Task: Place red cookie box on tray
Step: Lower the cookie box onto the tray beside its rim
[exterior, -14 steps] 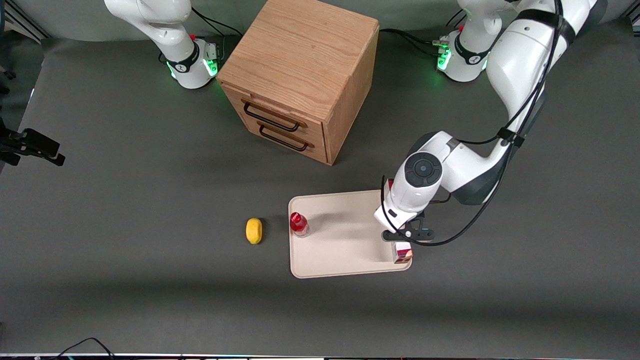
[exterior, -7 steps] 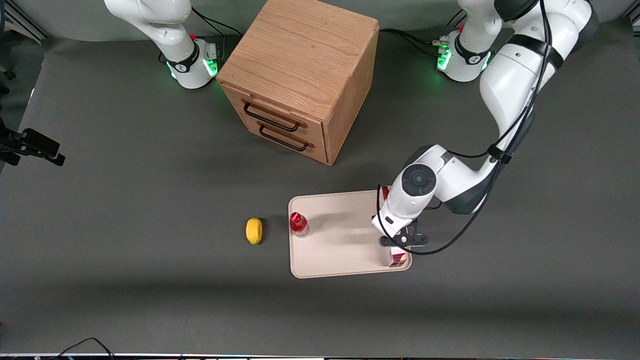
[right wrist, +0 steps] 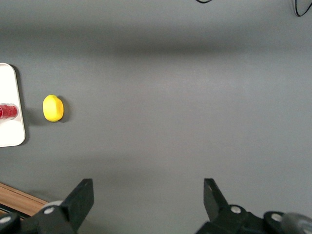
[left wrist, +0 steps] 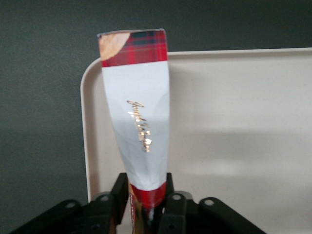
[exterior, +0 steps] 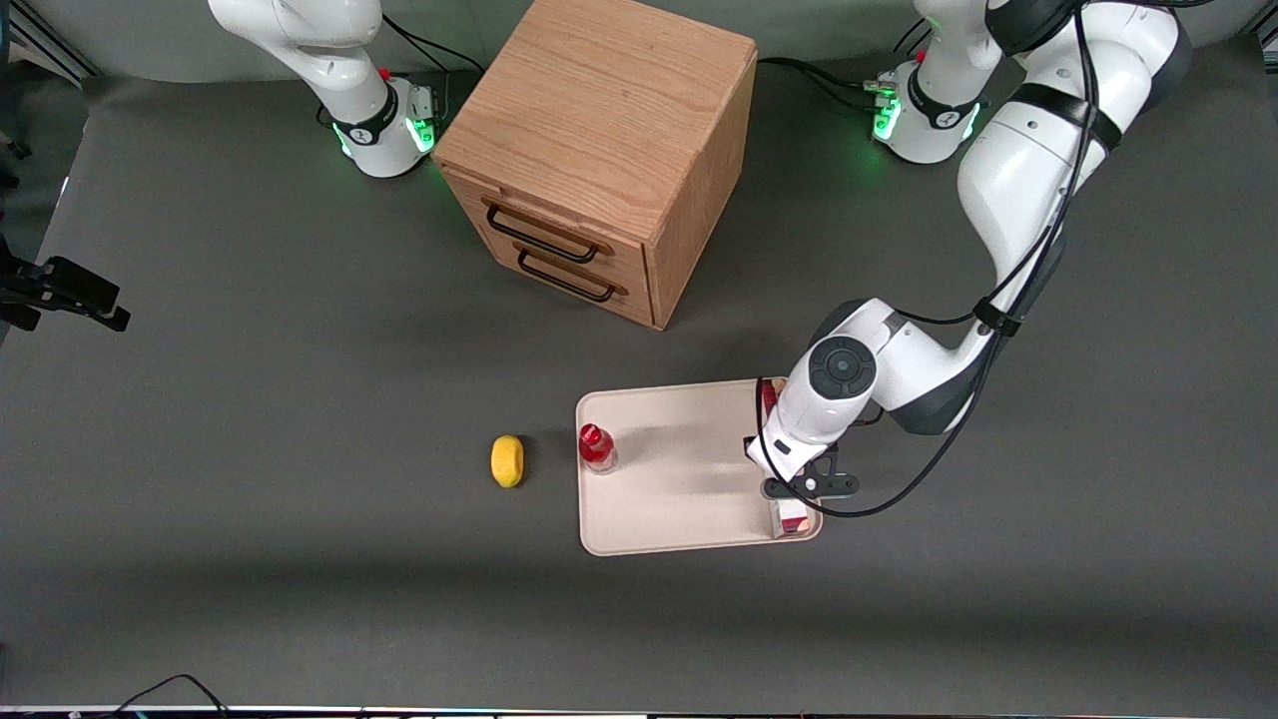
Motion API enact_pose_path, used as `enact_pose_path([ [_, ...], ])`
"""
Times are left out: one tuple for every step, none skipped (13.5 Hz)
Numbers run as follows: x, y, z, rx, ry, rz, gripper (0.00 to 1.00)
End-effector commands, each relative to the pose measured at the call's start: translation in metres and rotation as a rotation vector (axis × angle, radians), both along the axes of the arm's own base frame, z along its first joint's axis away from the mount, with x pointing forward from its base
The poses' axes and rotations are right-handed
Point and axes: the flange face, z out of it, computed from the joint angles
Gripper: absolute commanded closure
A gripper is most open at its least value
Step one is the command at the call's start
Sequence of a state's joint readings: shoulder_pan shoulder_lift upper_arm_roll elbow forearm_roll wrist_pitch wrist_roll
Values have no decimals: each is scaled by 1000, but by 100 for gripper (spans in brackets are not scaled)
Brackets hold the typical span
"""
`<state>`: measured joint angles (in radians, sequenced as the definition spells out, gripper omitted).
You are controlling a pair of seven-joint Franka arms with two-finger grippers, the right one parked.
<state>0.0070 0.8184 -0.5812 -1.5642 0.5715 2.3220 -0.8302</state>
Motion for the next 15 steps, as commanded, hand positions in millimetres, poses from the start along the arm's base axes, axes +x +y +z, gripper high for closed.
enact_pose_path([
  [1,-1,5,10,-22,8,0],
  [1,0,6,10,-22,7,0],
  [1,0,7,11,-25,6,0],
  [2,1,7,11,-23,9,0],
  [2,1,7,11,-23,9,0],
  [2,2,8,16,-24,7,0],
  [5,7,16,23,-31,10,0],
  [6,14,31,46,-29,-4,0],
  [7,24,52,90,-10,-34,0],
  [3,28,76,129,8,-70,0],
  [5,46,103,128,29,-41,0],
  [3,59,130,95,55,-17,0],
  [0,71,157,79,77,-32,0],
  [-5,81,185,81,97,-77,0],
  [-11,95,208,85,121,-114,0],
])
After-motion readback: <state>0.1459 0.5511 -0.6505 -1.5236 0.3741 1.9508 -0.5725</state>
